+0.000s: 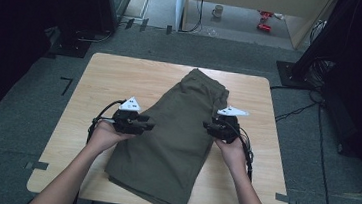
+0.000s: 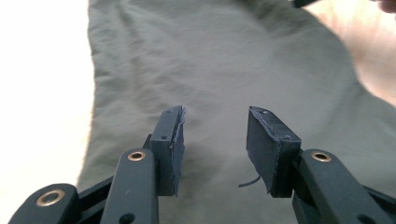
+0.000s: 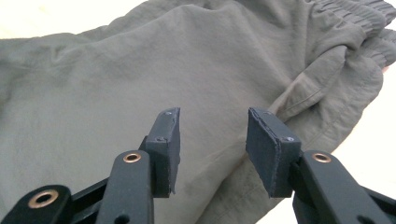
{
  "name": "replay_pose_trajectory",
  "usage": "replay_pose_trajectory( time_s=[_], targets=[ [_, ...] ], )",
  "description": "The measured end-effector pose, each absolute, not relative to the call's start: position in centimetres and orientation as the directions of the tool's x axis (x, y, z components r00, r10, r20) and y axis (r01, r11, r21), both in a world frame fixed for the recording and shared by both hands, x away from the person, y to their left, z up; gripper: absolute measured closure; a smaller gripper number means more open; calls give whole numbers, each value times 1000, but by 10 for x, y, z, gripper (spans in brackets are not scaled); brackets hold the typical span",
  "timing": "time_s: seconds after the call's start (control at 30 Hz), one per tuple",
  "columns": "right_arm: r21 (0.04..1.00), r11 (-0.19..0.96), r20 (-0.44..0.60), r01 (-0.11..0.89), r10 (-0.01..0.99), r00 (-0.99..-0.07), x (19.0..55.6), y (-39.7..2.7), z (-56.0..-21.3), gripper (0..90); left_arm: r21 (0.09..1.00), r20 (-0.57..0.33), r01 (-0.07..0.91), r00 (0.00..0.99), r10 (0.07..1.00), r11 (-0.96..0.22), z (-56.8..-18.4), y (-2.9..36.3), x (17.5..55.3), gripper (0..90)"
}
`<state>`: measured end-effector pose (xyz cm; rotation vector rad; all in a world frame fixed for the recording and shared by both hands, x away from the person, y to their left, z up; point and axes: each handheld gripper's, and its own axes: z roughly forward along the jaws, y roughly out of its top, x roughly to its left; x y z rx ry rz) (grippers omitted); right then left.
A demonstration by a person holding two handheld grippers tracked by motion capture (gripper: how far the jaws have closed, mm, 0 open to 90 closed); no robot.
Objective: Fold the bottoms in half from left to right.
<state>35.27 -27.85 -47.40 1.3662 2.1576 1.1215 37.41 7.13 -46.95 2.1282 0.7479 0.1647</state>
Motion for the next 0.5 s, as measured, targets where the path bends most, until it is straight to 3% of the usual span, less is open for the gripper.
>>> replay_pose_trajectory(
  time_s=[0.37, 0.5],
  targets=[
    [786, 209, 137, 582, 859, -494, 339, -266, -484, 723, 727, -161, 497, 793, 587, -473, -492, 71, 393, 587],
    [769, 254, 104, 586, 856, -507, 333, -261, -493, 724, 704, -154, 505, 795, 586, -500, -496, 70, 392, 584]
  ],
)
